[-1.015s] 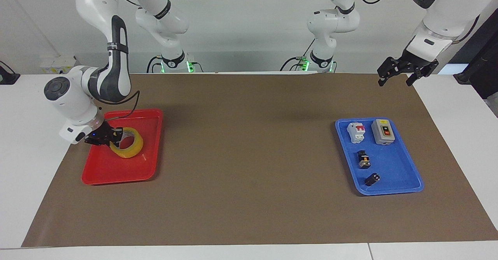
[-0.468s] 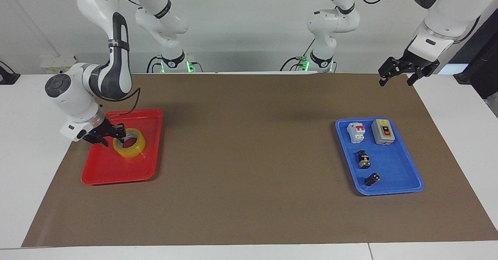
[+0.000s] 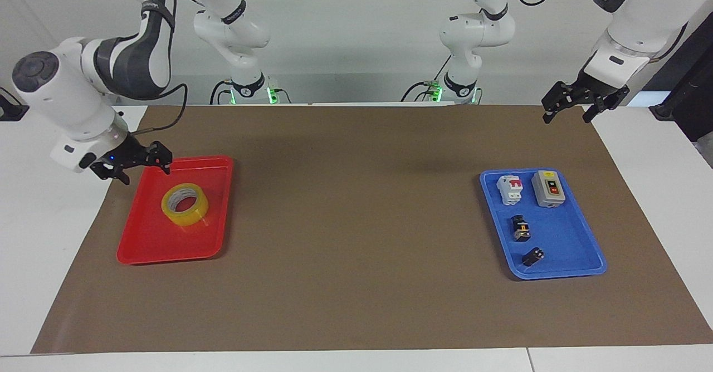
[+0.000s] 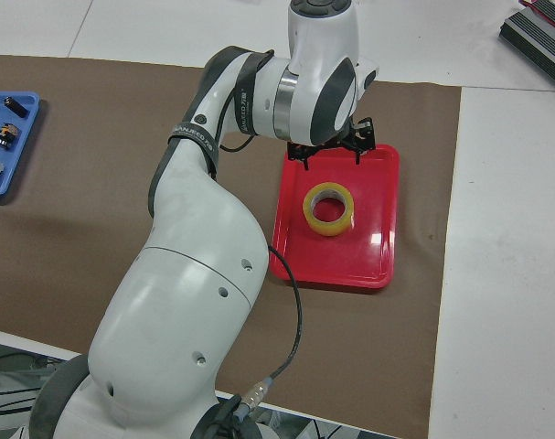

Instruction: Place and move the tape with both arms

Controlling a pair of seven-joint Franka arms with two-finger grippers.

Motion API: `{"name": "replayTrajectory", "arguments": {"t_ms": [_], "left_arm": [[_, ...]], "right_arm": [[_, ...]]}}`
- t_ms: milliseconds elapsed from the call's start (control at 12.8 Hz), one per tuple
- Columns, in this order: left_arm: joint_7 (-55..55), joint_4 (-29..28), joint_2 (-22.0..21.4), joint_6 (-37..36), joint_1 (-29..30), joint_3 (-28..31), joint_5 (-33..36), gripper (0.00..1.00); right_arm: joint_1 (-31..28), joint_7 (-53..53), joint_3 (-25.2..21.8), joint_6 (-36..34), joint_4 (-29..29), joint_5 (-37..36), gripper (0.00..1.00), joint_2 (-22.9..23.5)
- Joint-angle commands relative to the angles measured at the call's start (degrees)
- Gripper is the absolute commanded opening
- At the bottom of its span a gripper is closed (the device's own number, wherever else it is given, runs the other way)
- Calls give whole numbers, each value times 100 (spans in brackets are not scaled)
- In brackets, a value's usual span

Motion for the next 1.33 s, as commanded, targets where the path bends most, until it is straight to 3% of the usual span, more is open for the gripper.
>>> {"name": "replayTrajectory", "arguments": {"t_ms": [0, 234, 468, 780, 1015, 1249], "left_arm": [[55, 80, 41, -115, 12, 27, -82, 100], [47, 80, 32, -115, 12, 27, -82, 100], [47, 89, 32, -115, 12, 27, -82, 100], [47, 80, 41, -115, 12, 27, -82, 100], [47, 80, 32, -115, 12, 27, -82, 100], [55, 80, 41, -115, 12, 27, -82, 100]], "right_arm": [[119, 302, 26, -1004, 1025, 15, 100, 60], [147, 574, 52, -1296, 975, 111, 100, -528], [322, 770, 61, -1499, 168, 41, 100, -1037], [489, 848, 35, -1298, 104, 32, 100, -1057], [743, 1339, -9, -1561, 17, 32, 100, -1127], [903, 1358, -272, -1517, 43, 32, 100, -1110]]}}
